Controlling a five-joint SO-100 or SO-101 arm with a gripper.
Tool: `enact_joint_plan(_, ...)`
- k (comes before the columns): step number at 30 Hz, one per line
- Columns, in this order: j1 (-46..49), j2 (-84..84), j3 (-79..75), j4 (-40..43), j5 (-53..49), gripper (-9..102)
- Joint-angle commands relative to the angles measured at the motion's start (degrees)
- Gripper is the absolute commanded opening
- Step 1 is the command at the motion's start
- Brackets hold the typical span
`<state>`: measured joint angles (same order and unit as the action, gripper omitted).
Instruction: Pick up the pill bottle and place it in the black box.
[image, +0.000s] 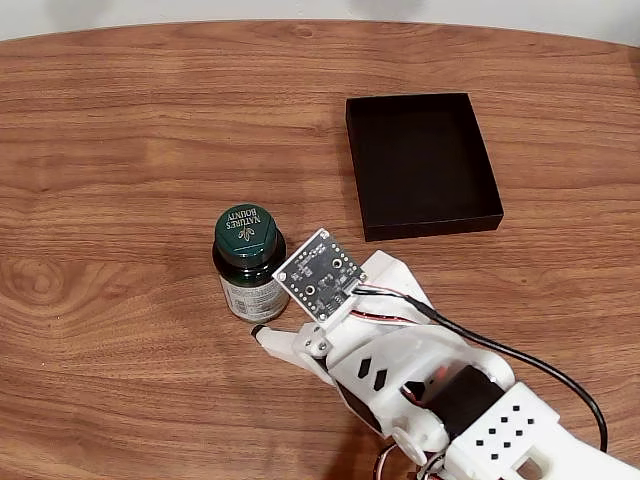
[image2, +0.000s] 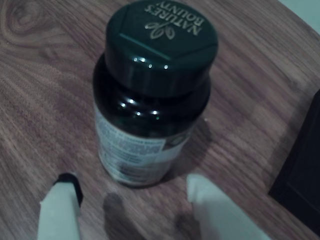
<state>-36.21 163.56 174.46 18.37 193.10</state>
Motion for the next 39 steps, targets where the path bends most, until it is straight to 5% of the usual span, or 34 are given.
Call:
enact_joint_plan(1, 1.05, -0.53, -0.88, -3.43, 0.0, 29)
enact_joint_plan(19, 4.48, -3.52, -1.05, -10.46, -2.9, 47)
enact_joint_plan(39, 4.48, -31.46, -1.93, -45.26, -8.79, 44)
